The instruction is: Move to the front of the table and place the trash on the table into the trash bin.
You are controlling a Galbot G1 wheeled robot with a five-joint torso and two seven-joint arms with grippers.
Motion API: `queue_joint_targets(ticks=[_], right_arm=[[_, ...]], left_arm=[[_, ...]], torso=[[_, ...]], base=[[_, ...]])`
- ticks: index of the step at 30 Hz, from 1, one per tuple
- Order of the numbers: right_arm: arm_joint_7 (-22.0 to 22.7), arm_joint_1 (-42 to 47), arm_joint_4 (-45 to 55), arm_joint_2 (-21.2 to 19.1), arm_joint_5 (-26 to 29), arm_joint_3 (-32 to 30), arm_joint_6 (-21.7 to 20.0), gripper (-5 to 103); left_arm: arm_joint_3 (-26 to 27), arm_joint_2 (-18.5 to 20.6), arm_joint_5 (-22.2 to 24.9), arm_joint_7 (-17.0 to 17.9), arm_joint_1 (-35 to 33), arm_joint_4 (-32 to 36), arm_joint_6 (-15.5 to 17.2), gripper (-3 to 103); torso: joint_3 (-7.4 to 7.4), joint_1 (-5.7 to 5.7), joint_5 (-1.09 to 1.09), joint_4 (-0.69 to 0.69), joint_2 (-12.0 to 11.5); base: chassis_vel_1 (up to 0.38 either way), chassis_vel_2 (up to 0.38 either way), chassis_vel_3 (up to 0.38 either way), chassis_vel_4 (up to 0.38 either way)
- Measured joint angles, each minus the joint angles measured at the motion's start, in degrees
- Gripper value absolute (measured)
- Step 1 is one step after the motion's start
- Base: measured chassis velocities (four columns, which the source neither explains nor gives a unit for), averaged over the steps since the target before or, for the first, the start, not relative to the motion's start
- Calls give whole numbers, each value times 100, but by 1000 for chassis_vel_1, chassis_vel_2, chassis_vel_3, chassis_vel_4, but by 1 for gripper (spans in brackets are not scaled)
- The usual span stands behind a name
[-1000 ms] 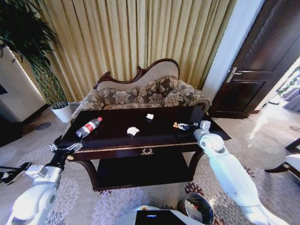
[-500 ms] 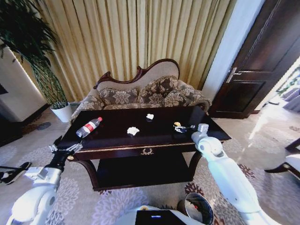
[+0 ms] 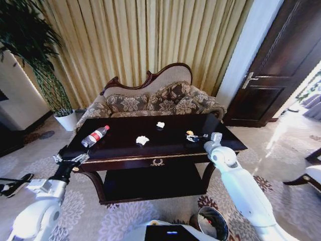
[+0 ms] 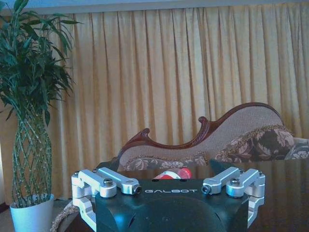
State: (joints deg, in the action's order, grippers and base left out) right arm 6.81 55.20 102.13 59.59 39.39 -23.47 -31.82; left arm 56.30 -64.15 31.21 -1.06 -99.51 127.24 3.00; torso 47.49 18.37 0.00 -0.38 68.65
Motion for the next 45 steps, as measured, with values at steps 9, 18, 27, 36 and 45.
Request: queue_joint_targets(ticks=[9,18,27,36,45], right_arm=[[0,-106,-148,105,-79,127,45,100],[0,-98,-229,114,-123,111,90,100],[0,-41,-287,154,-191,100,178,69],[0,5,-284,154,-196,33,225,41],[0,-16,76,155,480,-185,266,7]], left_arm=[[0,-8,0,1,-3,-4,0,100],[-14,-16,-1,1,2,-19,-11,100],[-56,-34,-45,1,15,-17,-14,100],[-98,-40,-89,1,28,-5,-19,100],[-120,-48,-112,-1,42,-30,-32,100]], torso=[[0,0,0,1,0],[0,0,0,0,0],[0,0,0,0,0],[0,0,0,0,0],[0,0,1,1,-1]], base=[[0,0,0,0],[0,0,0,0],[0,0,0,0],[0,0,0,0],[0,0,0,0]])
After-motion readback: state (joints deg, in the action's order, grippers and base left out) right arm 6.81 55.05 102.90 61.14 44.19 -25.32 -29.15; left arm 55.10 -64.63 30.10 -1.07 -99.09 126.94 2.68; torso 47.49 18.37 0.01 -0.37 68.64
